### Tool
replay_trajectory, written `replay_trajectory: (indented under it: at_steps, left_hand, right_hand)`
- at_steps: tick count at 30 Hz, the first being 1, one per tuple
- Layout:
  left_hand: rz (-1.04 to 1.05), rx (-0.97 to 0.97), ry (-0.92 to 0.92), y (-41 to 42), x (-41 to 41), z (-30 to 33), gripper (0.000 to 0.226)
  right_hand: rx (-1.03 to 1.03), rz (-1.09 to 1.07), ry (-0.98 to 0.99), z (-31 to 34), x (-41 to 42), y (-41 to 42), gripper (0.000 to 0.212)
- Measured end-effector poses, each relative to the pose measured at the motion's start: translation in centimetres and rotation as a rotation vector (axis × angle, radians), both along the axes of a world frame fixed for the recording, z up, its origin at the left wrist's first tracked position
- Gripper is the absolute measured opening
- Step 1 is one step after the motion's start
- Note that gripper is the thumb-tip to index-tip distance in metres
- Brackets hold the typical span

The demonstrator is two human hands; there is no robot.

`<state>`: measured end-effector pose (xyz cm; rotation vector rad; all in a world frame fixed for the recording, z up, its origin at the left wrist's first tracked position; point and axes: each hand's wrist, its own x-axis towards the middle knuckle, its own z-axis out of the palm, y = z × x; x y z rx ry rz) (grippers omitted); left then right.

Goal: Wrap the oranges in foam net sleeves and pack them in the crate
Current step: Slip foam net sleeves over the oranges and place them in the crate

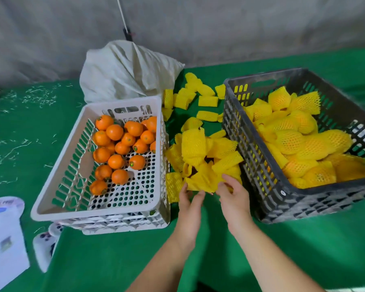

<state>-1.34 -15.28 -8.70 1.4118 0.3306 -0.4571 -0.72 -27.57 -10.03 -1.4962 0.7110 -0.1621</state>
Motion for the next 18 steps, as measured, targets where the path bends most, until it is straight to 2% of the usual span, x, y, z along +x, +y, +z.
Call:
replay_trajectory:
  at_steps: [3, 6, 10, 12, 14, 18]
  left_hand:
    - [-0.031, 0.075, -0.002, 1.0, -1.3, 0.6, 0.036]
    - [-0.162, 0.178, -0.144, 2.6, -1.7, 2.4, 0.025]
    - [-0.13, 0.051, -0.326, 4.4, -1.1, 6.4, 0.024]
    - [-0.044, 0.045, -0.432, 5.6, 0.0, 7.7, 0.022]
    - [0.028, 0.135, -0.526, 7.2, 1.6, 8.1, 0.017]
    - [0.103, 0.374, -0.543, 10.5, 5.9, 7.1, 0.019]
  right_hand:
    - [-0.148, -0.058, -0.108, 0.8, -0.7, 0.4, 0.026]
    - [-0.28, -0.148, -0.245, 2.4, -0.2, 0.1, 0.028]
    - [-0.371, -0.062, -0.273, 4.6, 1.2, 0.3, 0.043]
    - [-0.343, 0.012, -0.264, 5.9, 2.0, 1.9, 0.053]
    - [-0.282, 0.098, -0.25, 7.1, 2.6, 4.5, 0.058]
    - [-0.114, 0.213, -0.235, 8.0, 2.4, 8.8, 0.056]
